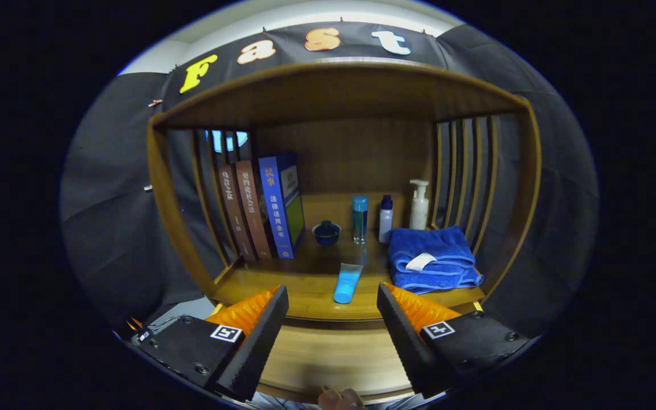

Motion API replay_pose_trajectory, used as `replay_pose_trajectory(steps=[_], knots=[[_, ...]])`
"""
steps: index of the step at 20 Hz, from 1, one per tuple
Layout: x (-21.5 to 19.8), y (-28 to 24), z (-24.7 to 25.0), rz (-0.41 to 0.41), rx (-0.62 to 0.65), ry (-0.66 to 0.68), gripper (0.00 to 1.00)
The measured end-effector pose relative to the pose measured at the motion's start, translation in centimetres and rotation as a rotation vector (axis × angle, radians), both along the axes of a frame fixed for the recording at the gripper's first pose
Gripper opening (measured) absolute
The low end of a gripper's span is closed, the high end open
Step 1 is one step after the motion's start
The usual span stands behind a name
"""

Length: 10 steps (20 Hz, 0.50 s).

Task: Pull open the drawer, take out the items inside it, and place them on the countertop above the cabinet.

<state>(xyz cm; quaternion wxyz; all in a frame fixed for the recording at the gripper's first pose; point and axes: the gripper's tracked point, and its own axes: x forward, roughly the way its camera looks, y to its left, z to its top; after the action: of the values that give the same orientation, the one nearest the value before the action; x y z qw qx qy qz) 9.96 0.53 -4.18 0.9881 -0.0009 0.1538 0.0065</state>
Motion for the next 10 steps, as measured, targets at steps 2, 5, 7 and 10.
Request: replay_pose_trajectory(steps=[2,5,7,10], knots=[[-2.8,0.1,-0.1,0.009,-0.002,-0.040,0.99],[-6.5,0.1,-1.6,0.014,-0.005,-0.080,0.99],[-8.6,0.1,-3.5,0.014,-0.009,-0.098,0.99],[-11.3,0.0,-7.8,0.014,-0.015,-0.087,0.99]])
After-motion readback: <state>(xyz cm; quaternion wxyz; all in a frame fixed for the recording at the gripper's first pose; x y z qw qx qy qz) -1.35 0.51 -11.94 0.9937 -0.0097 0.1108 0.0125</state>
